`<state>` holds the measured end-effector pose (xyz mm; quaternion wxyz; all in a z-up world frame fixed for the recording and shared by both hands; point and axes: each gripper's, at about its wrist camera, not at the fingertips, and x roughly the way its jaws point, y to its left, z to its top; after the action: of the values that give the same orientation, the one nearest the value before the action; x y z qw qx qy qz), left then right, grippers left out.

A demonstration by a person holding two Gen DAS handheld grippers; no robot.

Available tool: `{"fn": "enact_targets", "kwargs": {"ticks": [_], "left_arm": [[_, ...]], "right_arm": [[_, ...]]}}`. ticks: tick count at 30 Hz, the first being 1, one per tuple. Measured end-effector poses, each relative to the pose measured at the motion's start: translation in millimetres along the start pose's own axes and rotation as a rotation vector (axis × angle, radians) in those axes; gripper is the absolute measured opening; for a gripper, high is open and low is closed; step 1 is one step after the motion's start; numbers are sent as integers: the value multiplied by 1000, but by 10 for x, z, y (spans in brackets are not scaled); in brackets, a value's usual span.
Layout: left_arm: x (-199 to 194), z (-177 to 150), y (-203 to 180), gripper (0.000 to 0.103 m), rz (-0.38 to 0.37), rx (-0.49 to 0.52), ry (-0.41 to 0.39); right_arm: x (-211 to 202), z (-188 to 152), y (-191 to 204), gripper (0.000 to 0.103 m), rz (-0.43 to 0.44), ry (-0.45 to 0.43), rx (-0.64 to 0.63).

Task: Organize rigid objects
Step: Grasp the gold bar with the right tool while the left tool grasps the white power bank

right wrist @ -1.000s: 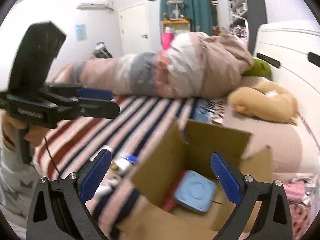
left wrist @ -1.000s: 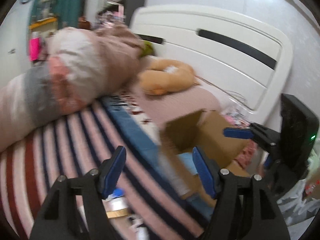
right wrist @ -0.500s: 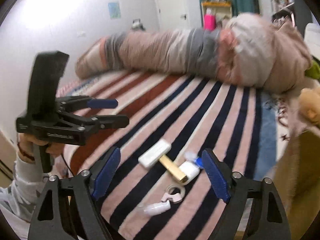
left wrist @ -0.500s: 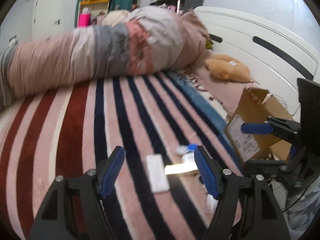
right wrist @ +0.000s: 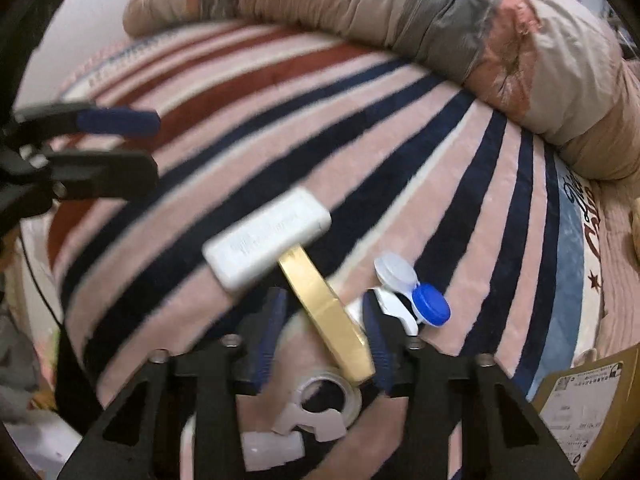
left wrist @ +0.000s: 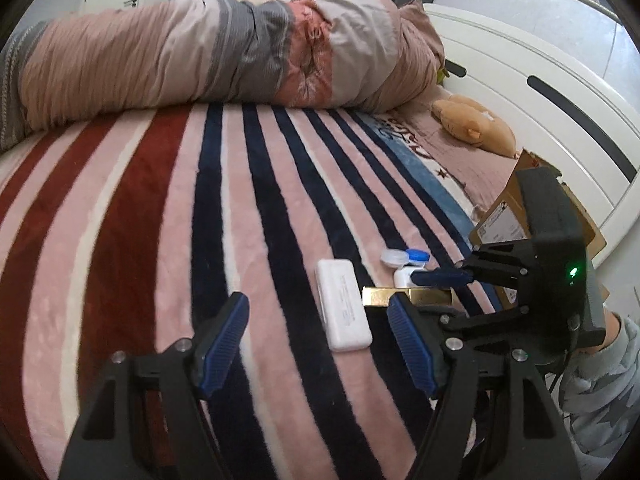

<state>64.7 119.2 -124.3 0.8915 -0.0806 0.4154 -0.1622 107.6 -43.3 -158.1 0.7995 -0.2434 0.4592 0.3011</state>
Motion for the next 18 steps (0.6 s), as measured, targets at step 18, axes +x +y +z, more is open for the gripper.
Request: {"fn": "enact_targets", "kwargs": {"ticks": [18], "left_arm": [[926,-136,-415,32,182,72,96]], "right_arm": [[-320,-434,-378,14,-85,-12,281]]}}
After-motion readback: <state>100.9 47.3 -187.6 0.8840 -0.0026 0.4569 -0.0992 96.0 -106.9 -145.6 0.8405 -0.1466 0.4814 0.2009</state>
